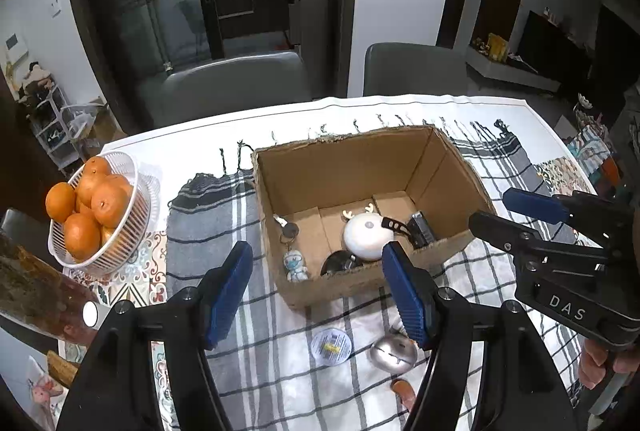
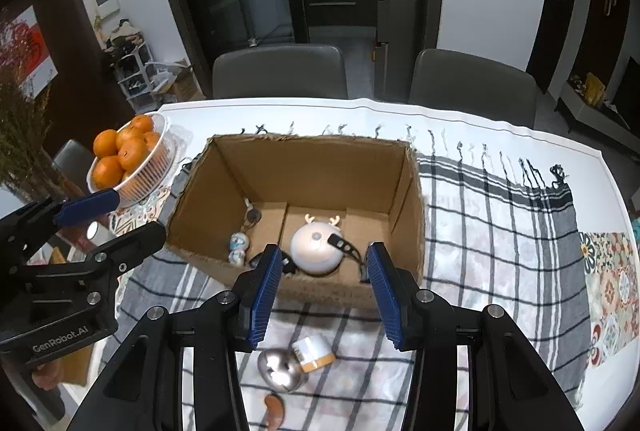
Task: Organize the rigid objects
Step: 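Open both tools to drop the cable reel and power bank into the box, then move both tools back toward the tin and jar on the cloth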
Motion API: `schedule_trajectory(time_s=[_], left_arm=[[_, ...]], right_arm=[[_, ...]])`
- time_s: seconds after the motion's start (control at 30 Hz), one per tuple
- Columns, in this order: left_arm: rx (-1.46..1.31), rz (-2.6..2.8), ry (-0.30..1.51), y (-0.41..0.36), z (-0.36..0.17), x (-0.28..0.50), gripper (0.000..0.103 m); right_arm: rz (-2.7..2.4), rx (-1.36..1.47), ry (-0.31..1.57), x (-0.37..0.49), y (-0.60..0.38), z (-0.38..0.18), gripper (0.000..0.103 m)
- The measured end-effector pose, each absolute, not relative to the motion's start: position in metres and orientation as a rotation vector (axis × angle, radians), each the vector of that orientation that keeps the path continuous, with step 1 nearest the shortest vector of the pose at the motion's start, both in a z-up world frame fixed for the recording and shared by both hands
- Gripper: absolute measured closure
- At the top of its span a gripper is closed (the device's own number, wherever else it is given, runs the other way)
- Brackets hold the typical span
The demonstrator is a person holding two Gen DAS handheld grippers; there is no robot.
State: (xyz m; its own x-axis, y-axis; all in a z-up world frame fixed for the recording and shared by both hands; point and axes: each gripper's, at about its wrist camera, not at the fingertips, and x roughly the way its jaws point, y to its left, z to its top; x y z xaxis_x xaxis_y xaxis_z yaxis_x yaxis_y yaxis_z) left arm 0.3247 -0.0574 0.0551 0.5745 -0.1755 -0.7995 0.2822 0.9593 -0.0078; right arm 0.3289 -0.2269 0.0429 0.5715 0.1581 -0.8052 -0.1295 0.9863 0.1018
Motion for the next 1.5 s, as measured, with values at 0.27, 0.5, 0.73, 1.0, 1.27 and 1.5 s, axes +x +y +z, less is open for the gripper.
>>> schedule_trajectory(time_s=[0.27,0.5,0.73,1.0,1.27,1.5], left_arm=[[0.129,-0.28,0.933,-0.052,0.049,0.31,0.037],[0.132,-0.289,0.954,-0.047,0.039,0.298,0.037],[0.142,-0.292,0.977,-0.042,0.026,0.289,0.037],[0.157,-0.302,1.013,-0.038,0.008,0.285,0.037],[0.169,-0.32,1.079,-0.038,-0.015,0.285,0.037],[0.182,-0.345,1.148,-0.041,-0.039,0.286,0.037]], right_arm=[[0.177,0.036,0.961,0.313,-0.221,0.037,0.057],[0.179,0.046,0.981,0.301,-0.216,0.027,0.057],[0.186,0.039,0.999,0.293,-0.21,0.017,0.057],[0.187,0.035,1.032,0.287,-0.205,0.0,0.057],[0.188,0.036,1.074,0.286,-0.202,-0.02,0.057],[0.185,0.052,1.11,0.285,-0.203,-0.038,0.057]])
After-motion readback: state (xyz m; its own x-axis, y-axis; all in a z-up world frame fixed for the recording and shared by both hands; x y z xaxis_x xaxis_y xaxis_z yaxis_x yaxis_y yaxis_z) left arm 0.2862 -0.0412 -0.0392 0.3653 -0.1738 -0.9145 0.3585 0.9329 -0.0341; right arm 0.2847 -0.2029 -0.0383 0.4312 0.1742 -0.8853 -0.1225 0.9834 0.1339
